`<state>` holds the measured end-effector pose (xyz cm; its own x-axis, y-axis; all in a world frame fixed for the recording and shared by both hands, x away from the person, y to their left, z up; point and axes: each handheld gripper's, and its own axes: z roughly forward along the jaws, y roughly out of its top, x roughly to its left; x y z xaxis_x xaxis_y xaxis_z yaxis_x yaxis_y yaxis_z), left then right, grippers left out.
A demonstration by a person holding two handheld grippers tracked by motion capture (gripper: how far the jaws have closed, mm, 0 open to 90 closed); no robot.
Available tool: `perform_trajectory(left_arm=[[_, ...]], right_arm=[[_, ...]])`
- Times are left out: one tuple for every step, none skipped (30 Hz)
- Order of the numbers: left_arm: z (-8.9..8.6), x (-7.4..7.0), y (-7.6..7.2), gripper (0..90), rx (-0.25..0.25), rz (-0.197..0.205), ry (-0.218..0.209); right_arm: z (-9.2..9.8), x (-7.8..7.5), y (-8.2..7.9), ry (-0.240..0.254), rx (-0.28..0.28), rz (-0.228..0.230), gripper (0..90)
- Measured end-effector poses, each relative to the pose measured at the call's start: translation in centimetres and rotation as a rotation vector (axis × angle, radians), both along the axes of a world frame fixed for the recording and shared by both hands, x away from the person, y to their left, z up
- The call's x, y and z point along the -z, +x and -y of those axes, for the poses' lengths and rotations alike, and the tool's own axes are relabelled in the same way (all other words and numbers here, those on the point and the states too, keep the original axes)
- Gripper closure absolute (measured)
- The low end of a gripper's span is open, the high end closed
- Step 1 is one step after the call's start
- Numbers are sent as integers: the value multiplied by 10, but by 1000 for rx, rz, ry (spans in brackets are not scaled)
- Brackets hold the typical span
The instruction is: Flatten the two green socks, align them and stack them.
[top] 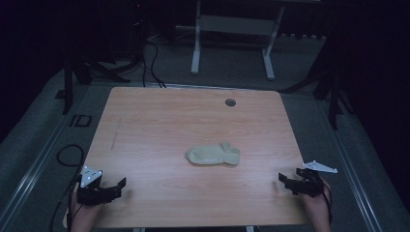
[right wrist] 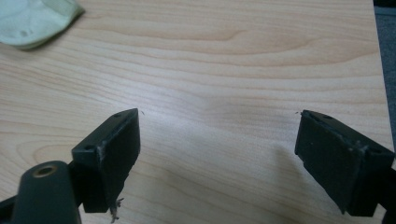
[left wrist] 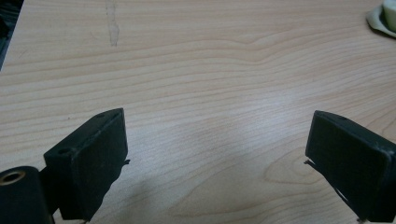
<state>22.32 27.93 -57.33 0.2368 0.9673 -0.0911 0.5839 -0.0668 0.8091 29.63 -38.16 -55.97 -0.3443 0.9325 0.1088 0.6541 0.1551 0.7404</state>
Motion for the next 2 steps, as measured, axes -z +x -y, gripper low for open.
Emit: perform_trajectory(left_arm=[[0, 0, 0, 57, -1, -1, -2], [0, 0, 0, 58, -1, -1, -2]], right_arm=[[0, 1, 0, -3, 1, -3, 142], [0, 1, 0, -6, 1, -8, 142]])
